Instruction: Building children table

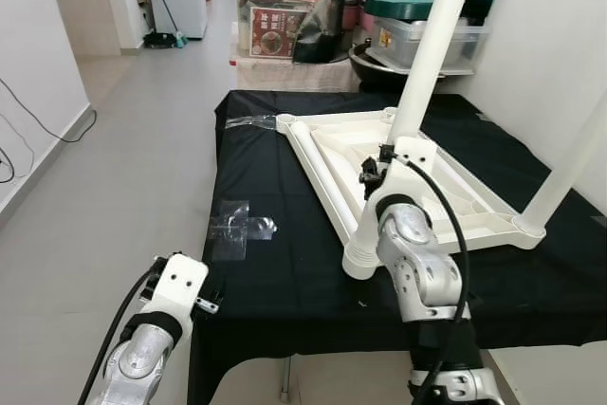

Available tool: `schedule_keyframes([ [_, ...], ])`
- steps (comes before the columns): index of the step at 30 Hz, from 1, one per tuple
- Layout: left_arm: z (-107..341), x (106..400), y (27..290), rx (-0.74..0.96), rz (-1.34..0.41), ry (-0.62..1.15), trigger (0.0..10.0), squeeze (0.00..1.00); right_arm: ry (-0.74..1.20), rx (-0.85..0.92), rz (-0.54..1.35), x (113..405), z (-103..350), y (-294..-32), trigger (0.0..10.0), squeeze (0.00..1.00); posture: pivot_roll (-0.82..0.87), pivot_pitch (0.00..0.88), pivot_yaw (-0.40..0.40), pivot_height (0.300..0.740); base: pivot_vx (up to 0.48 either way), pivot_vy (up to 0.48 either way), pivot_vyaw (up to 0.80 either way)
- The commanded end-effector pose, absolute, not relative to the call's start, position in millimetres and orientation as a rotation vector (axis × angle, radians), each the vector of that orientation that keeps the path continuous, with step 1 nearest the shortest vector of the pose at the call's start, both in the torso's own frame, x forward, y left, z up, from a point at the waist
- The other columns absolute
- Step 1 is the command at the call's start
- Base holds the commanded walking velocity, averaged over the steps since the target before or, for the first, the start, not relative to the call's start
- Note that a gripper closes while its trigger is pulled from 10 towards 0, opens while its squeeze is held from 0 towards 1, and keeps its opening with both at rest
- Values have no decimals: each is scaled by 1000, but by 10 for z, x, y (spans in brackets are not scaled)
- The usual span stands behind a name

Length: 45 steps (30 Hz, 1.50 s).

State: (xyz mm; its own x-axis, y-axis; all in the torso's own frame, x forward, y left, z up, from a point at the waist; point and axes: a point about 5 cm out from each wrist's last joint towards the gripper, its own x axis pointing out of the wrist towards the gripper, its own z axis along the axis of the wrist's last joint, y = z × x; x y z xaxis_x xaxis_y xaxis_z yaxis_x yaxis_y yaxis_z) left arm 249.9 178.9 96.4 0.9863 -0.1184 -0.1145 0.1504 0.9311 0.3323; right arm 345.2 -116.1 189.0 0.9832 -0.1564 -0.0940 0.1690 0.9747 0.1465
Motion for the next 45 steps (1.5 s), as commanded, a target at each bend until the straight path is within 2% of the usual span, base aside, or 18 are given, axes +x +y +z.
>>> schedule_keyframes([
  [1, 948, 2514, 1796, 365, -137, 100, 10000, 0, 301, 222, -247, 3407, 1453, -1246, 8392, 0, 91, 0, -48, 740, 0, 0, 0],
  [2, 949, 2521, 1804, 367, -136, 100, 10000, 0, 300, 219, -231, 3416, 1458, -1230, 10000, 0, 94, 0, -48, 740, 0, 0, 0],
  [39, 930, 2554, 1815, 385, -149, 100, 10000, 0, 265, 237, -143, 3312, 1479, -1201, 10000, 0, 84, 0, -34, 740, 0, 0, 0],
  [41, 929, 2553, 1816, 385, -150, 100, 10000, 0, 260, 243, -141, 3313, 1488, -1201, 10000, 31, 83, 0, -35, 740, 0, 0, 0],
  [42, 929, 2553, 1816, 384, -150, 100, 10000, 0, 253, 249, -136, 3315, 1501, -1200, 10000, 565, 84, 0, -36, 740, 0, 0, 0],
  [43, 929, 2556, 1819, 384, -149, 100, 10000, 0, 242, 256, -131, 3319, 1524, -1200, 10000, 1000, 84, 0, -37, 740, 0, 0, 0],
  [45, 930, 2558, 1820, 383, -149, 100, 10000, 0, 234, 261, -128, 3321, 1540, -1199, 10000, 1000, 84, 0, -37, 740, 0, 0, 0],
])
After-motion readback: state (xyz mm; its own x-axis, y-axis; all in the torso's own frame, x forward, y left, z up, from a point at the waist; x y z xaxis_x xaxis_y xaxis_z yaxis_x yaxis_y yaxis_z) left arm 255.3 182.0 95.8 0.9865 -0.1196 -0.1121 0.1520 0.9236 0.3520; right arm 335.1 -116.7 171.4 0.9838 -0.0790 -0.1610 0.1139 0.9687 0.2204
